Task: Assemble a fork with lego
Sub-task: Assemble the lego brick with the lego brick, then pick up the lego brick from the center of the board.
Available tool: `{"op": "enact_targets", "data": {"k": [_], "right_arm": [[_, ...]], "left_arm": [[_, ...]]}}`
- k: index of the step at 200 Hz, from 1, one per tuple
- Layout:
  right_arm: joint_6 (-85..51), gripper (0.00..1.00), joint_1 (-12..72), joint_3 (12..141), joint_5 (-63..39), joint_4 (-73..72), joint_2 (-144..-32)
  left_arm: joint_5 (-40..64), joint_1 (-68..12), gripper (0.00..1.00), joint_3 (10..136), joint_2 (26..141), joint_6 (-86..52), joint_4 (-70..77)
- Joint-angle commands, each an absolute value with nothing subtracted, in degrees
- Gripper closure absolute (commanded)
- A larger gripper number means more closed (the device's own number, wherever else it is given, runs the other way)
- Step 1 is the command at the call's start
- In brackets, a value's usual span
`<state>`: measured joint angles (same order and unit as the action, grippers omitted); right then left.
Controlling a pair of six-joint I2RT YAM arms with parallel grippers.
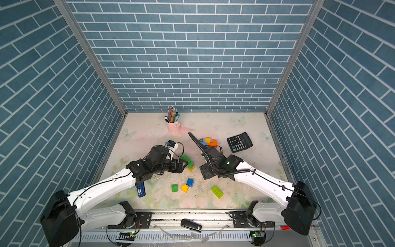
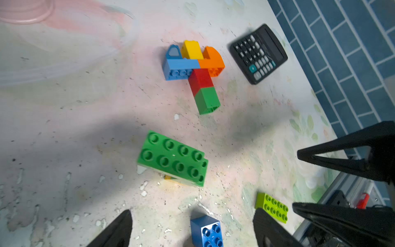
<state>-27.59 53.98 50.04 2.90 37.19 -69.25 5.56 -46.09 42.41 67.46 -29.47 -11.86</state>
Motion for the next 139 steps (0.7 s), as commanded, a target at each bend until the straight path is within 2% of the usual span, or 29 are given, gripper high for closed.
{"op": "enact_targets", "data": {"k": [1, 17, 31, 62, 101, 139], "right_arm": [[-35.50, 0.31, 53.97, 45.33, 3.60, 37.85, -68.77], [-35.32, 0.33, 54.03, 43.77, 1.42, 36.65, -70.78], [-34.63, 0.39, 54.38, 43.03, 0.31, 35.62, -72.34], [-33.87, 0.47, 55.48, 41.39, -0.02, 34.89, -73.40], [-33.70, 0.50, 58.61, 41.64, 1.63, 36.28, -76.53], [-35.15, 0.49, 60.02, 41.93, 4.85, 39.27, -77.25]], "left_arm": [[-1.20, -50.37, 0.07, 43.02, 69.45, -31.46, -9.41], [-5.28, -54.05, 0.07, 43.58, 71.44, -32.37, -9.23], [-9.89, -57.04, 0.06, 43.38, 72.10, -33.46, -8.79], [-8.82, -57.92, 0.01, 41.53, 71.13, -36.58, -7.41], [-7.68, -57.98, 0.01, 38.73, 69.79, -37.03, -4.50], [-8.48, -57.92, 0.01, 39.47, 70.86, -36.34, -5.72]]}}
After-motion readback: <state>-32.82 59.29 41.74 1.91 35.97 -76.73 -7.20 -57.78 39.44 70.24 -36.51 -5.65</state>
